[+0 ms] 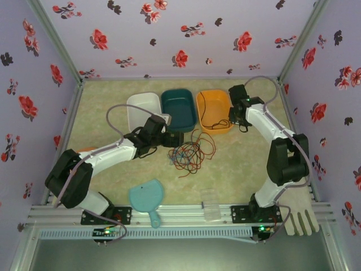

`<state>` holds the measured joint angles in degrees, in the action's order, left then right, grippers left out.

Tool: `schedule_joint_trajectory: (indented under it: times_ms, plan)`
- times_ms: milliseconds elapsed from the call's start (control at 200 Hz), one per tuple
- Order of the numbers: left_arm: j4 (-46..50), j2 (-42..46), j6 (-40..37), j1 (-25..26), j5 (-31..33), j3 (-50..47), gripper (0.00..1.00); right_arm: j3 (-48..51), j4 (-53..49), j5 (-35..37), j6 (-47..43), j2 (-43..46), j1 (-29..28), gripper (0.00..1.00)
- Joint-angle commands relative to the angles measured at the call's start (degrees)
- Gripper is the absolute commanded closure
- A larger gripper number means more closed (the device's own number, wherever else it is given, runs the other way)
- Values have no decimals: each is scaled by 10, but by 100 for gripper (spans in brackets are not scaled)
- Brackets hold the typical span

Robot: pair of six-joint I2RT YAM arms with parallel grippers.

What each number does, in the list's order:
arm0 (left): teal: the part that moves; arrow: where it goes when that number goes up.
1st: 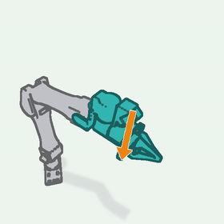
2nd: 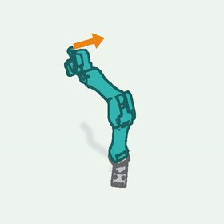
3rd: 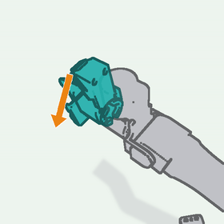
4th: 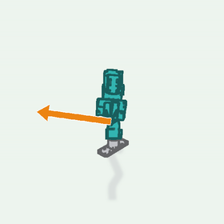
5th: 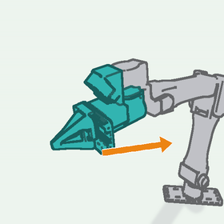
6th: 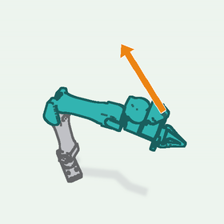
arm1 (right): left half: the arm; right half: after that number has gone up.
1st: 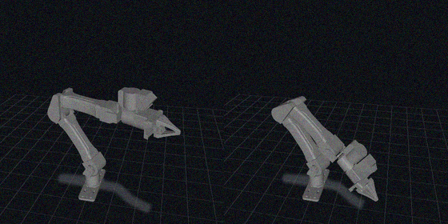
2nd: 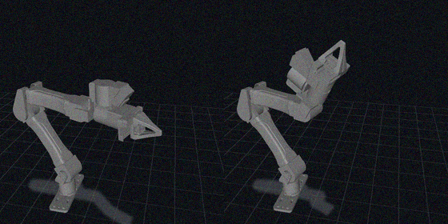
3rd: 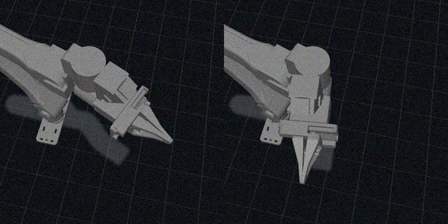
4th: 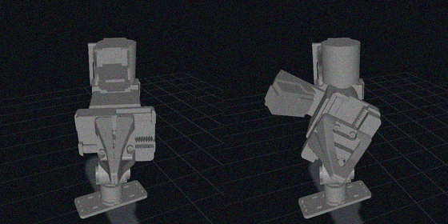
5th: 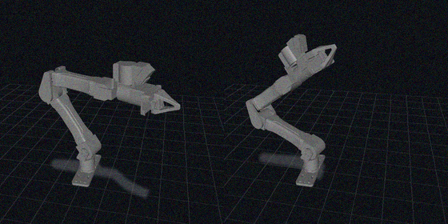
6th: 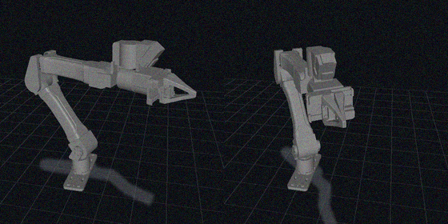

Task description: Untangle the cables

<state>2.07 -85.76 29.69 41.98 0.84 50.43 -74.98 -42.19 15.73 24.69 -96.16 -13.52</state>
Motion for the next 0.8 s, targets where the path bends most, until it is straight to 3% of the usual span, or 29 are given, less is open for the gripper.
schedule_joint_trajectory:
  times_ms: [0, 415, 795]
  plan:
    - [3, 7, 0, -5, -5, 12, 0, 9, 3, 17, 6, -9, 24, 70]
    - [4, 6, 0, -6, -6, 8, 0, -78, 17, -7, -18, -134, 34, 74]
    - [2, 1, 5, -6, -5, 8, 0, -135, 7, -7, -25, -157, 34, 74]
